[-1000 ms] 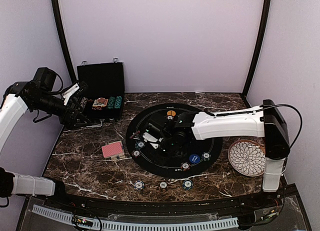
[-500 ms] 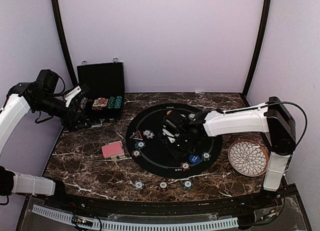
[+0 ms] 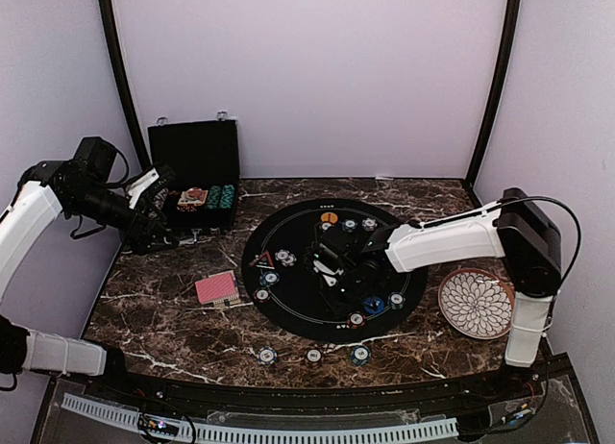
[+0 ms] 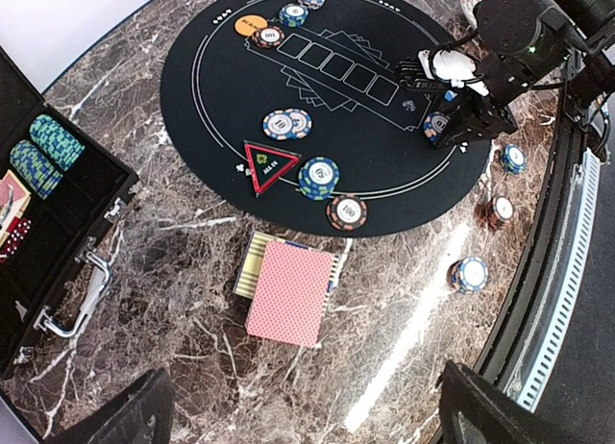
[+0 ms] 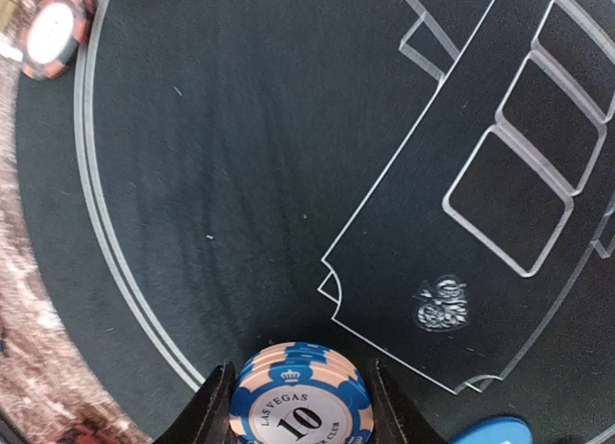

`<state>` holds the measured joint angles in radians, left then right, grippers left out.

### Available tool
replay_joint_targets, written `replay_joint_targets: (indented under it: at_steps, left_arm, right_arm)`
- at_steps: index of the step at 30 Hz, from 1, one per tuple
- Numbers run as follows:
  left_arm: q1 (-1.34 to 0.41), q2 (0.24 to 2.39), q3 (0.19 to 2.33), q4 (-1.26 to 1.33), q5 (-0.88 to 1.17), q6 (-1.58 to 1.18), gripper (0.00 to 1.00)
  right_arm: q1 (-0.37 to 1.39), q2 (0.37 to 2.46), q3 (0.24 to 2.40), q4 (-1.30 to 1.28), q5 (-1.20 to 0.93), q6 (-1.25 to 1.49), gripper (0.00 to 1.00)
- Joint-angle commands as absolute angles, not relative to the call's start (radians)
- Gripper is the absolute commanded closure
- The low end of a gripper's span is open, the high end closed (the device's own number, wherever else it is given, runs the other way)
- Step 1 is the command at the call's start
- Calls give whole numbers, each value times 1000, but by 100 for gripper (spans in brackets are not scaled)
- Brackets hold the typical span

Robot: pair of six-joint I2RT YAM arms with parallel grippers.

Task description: Distribute texas hold em gaming equipment

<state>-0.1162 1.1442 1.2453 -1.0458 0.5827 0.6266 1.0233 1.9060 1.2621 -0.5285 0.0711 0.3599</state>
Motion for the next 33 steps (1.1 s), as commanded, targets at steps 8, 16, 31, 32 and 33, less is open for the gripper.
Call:
replay_joint_targets:
  at_steps: [8, 16, 31, 32, 33]
  left_arm:
    - [-120, 1117, 1206, -1068, 585, 639, 1]
    - [-120, 1134, 1179, -1060, 593, 635, 1]
    - [-120, 1160, 1140, -1053, 568, 706, 1]
    - [-120, 1161, 1137, -1049, 568, 714, 1]
    - [-120, 1163, 1128, -1048, 568, 718, 1]
  right_arm:
    - [1048, 1939, 1188, -451, 56, 388, 98]
    - [1051, 1907, 1198, -498, 56, 375, 51]
    - [1053, 1763, 1418, -756, 116, 347, 31]
    - [1051, 1767, 1433, -756, 108, 346, 30]
    - [1049, 1775, 1446, -756, 99, 345, 30]
